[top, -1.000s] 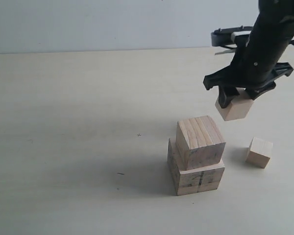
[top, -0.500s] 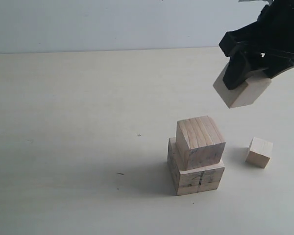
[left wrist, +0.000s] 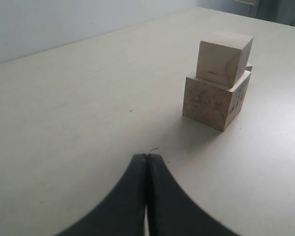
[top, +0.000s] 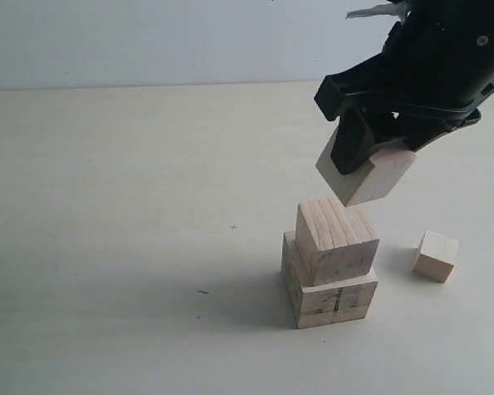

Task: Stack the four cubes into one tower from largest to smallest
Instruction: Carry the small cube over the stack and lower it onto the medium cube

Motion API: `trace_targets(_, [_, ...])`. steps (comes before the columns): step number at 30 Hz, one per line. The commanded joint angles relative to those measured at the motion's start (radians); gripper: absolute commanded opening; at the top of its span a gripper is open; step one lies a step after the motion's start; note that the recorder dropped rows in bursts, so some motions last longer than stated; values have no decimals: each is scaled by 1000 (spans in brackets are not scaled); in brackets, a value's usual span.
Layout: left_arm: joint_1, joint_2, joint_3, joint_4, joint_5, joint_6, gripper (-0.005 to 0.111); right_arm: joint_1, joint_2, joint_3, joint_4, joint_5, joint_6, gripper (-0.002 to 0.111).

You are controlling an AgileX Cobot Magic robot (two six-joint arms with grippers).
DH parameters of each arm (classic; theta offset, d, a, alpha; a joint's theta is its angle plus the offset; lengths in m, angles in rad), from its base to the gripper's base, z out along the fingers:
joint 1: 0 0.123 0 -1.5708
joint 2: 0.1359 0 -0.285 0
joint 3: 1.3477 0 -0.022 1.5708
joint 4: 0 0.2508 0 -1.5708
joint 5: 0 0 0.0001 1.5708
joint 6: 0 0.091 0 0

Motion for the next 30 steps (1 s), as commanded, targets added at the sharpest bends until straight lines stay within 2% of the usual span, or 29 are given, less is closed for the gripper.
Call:
trace_targets(1, [1, -7, 3, 3, -6, 0, 0, 38, -11, 3, -36, -4, 62, 0])
trace_targets(7, [1, -7, 3, 3, -6, 0, 0, 86, -3, 3, -37, -4, 79, 0])
trace_targets(30, [1, -7, 3, 3, -6, 0, 0, 86, 92, 3, -89, -4, 139, 0])
